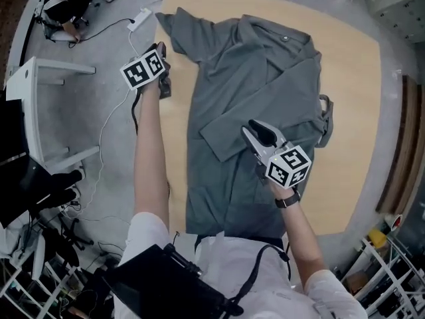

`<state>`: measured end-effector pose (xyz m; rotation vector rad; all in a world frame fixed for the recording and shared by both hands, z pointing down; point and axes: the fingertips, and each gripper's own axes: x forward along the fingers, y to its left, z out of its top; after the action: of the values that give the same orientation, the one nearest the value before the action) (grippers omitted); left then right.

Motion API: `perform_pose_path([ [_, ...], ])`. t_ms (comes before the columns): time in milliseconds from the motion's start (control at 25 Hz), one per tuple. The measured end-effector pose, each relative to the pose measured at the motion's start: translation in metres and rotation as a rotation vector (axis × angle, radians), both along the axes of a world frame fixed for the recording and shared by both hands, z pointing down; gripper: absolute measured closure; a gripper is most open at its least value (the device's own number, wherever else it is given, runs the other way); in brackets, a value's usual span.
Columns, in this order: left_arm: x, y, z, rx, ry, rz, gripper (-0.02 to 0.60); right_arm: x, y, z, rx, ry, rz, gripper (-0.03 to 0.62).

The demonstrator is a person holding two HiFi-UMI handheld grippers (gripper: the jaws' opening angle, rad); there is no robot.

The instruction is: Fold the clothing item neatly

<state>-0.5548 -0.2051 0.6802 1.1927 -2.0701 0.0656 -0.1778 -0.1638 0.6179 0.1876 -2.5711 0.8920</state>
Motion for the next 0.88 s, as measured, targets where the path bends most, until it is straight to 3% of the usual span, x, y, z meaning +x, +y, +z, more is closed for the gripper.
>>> perform_pose_path([
  [280,-0.043,-0.063,0.048,-0.164,0.002,0.077,0.495,0.015,-0.013,0.001,0.023,0.007,0.013,0.49],
  [360,-0.042,-0.068,0.058,-0.188,0.006,0.087,0.532,0.027,-0.014,0.001,0.017,0.008,0.052,0.49],
  [480,-0.04,-0.059,0.053,-0.151,0.031,0.093,0.566,0.046,-0.014,0.009,0.008,0.032,0.09,0.49],
  [760,-0.085,0.04,-0.033,-0.018,-0.063,-0.092,0.568,0.08,-0.016,-0.004,-0.001,-0.004,0.173,0.49],
  [880,-0.088,0.068,-0.065,0.012,-0.067,-0.121,0.568,0.084,-0.009,-0.018,0.01,-0.035,0.172,0.49],
])
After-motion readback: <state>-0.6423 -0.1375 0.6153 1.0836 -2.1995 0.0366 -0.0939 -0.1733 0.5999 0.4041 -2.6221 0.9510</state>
